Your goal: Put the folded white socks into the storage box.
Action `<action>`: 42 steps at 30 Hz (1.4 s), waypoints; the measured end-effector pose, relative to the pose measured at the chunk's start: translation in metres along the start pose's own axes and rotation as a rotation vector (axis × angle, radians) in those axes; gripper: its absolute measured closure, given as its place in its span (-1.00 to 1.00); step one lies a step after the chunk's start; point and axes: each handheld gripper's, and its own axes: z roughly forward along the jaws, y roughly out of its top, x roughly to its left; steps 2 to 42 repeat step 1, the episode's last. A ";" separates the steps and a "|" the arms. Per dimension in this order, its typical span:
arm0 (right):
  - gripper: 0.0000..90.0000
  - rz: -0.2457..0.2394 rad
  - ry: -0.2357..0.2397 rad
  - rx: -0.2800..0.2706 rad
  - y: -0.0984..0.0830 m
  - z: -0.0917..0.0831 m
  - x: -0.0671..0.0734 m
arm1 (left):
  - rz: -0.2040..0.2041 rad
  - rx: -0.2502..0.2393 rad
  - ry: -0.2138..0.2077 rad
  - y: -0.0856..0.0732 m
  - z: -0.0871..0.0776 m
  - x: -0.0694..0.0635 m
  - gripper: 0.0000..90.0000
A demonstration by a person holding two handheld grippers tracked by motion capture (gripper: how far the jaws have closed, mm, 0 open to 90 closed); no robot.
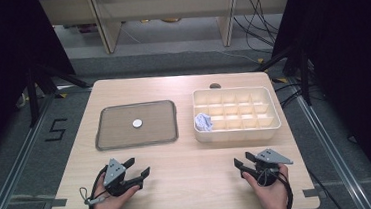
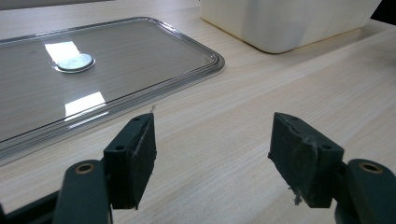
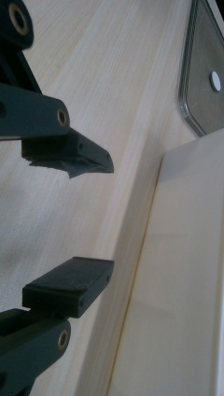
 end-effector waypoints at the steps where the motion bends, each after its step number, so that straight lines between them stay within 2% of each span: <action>1: 0.04 0.010 -0.006 -0.006 -0.001 0.002 0.000 | 0.000 -0.003 0.000 0.000 0.000 0.000 -0.31; 42: 0.04 0.010 -0.006 -0.006 -0.001 0.002 0.000 | 0.000 -0.003 0.000 0.000 0.000 0.000 -0.31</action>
